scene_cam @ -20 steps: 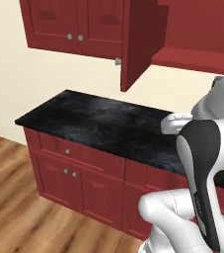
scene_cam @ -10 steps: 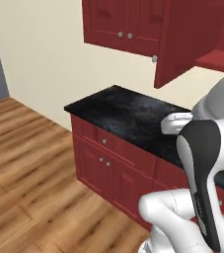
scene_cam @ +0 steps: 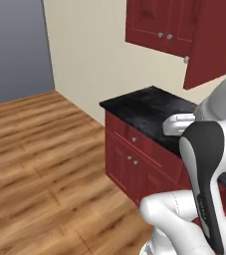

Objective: Pick the oranges from the cabinet and place them in one bowl. Pick the banana from the sink and place it in the other bowl.

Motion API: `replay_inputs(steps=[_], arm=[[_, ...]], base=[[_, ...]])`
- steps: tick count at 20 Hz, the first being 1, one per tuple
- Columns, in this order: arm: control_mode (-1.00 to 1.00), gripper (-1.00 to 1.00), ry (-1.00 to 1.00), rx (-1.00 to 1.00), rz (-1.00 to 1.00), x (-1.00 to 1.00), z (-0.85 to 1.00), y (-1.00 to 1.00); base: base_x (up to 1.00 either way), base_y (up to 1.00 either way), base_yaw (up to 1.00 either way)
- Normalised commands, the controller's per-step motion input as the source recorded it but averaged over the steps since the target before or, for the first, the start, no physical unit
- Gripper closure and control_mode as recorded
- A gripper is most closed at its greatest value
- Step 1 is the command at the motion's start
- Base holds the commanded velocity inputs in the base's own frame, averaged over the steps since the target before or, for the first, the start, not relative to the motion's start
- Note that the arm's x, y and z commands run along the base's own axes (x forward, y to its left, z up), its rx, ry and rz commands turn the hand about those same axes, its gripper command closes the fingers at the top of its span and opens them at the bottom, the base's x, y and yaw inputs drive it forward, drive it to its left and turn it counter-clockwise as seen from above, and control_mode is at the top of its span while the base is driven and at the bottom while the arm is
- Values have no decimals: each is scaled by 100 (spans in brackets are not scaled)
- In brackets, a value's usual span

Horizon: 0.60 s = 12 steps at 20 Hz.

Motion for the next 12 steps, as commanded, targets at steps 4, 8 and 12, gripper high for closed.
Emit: replay_inputs(steps=[4, 8, 12], arm=[[100, 100, 0, 0, 0, 0, 0, 0], [100, 100, 0, 0, 0, 0, 0, 0], [100, 100, 0, 0, 0, 0, 0, 0]], base=[[24, 39, 30], [17, 66, 22], [30, 78, 14]])
